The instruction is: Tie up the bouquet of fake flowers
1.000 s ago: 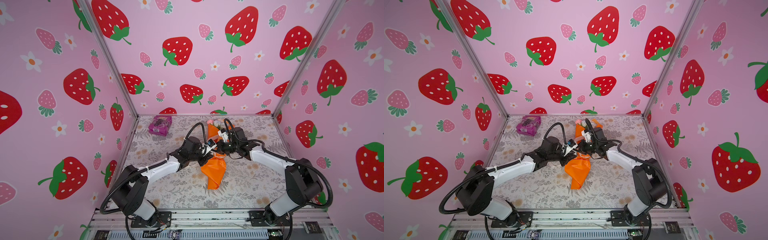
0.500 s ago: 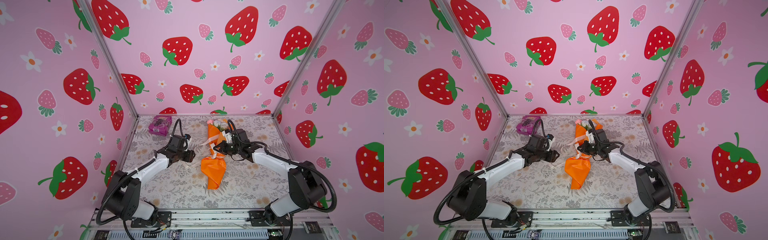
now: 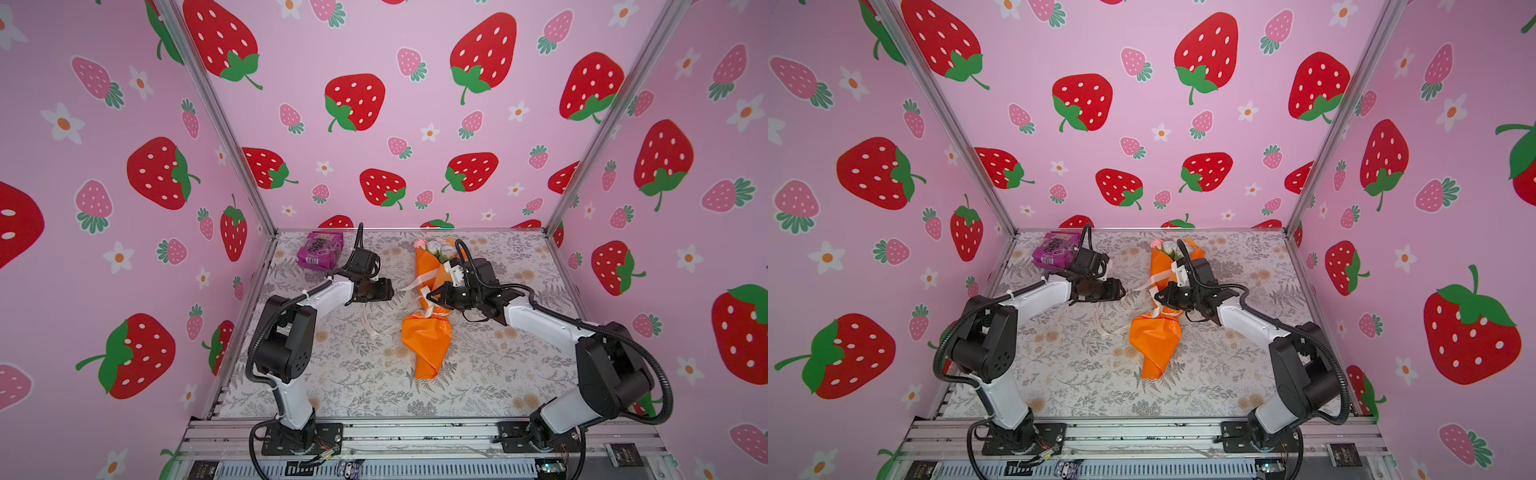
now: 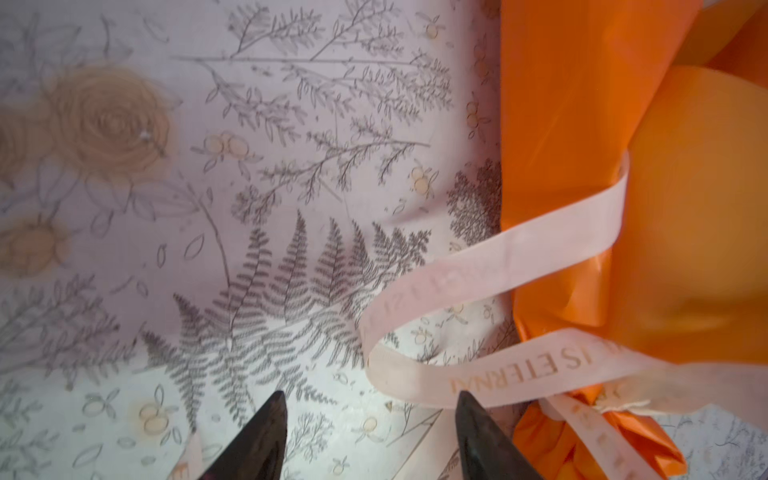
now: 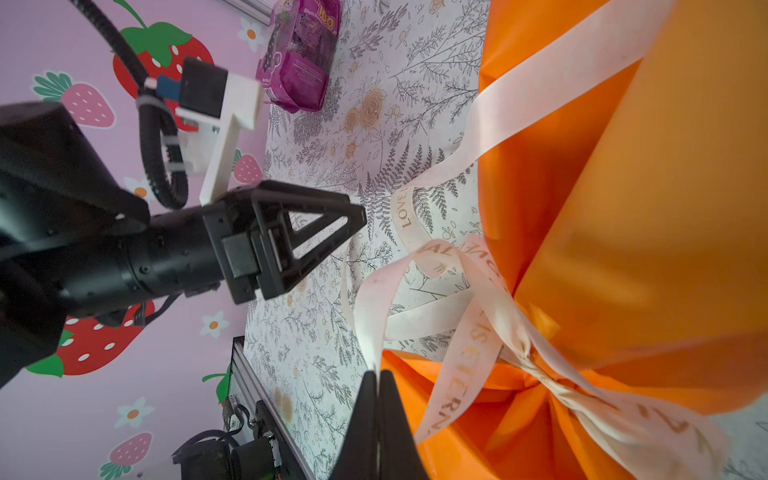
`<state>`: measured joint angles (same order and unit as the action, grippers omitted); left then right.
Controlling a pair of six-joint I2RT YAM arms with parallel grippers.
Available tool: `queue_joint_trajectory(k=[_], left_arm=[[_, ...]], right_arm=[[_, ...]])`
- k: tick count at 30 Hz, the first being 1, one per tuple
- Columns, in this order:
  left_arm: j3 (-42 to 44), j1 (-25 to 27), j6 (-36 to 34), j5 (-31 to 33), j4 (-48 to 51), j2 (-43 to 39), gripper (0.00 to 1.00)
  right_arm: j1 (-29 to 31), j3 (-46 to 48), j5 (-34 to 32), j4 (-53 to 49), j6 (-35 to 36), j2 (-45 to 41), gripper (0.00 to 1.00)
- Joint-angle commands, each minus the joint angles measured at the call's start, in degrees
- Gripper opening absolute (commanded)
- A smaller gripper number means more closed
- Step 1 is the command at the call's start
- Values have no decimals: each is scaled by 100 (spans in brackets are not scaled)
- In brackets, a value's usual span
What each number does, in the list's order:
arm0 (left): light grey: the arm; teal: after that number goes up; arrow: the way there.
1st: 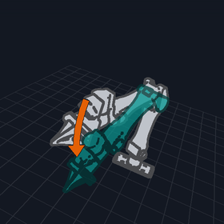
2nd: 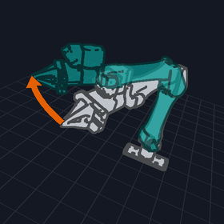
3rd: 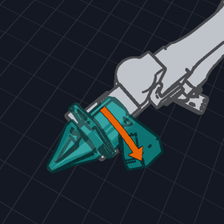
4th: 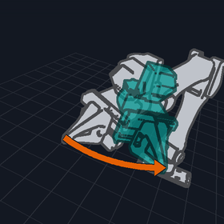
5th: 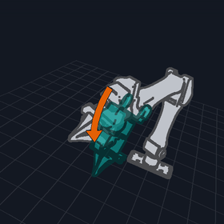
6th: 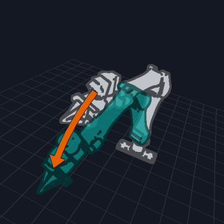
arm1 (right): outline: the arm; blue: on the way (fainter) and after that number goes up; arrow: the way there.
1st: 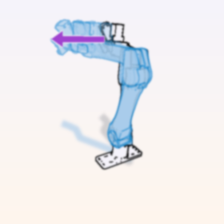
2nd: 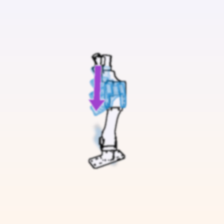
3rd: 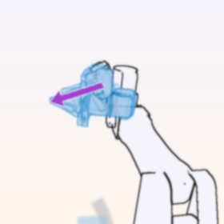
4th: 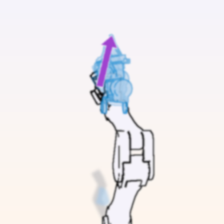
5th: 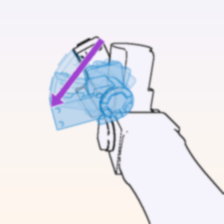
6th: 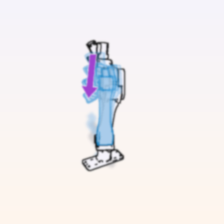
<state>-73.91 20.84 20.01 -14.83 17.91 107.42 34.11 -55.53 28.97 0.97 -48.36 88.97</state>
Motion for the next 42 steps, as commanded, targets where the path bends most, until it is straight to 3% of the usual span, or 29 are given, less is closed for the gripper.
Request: queue_joint_trajectory(k=[1, 10, 27, 32, 34, 37, 42], left_arm=[[-490, -21, -459, -282, 415, 457, 65], [-528, -19, -1287, -763, 237, 522, 67], [-1339, 128, -1575, -527, 769, 1281, 61], [-1427, 157, -1541, -433, 714, 1383, 54], [-1512, 157, -1523, -409, 722, 1460, 44], [-1616, 128, -1282, -343, 774, 1482, 13], [-1083, 119, -890, -565, 446, 680, 1]], right_arm=[[-18, 36, 18, 122, -25, -47, 5], [-45, -46, 83, 98, -33, 54, 6], [-79, -37, 114, 88, -59, 50, 7], [-87, -20, 126, 92, -52, 68, 8], [-80, -11, 126, 88, -39, 83, 8], [-91, 7, 64, 81, -39, 78, 9], [-171, 131, -151, 110, -101, -17, 9]])
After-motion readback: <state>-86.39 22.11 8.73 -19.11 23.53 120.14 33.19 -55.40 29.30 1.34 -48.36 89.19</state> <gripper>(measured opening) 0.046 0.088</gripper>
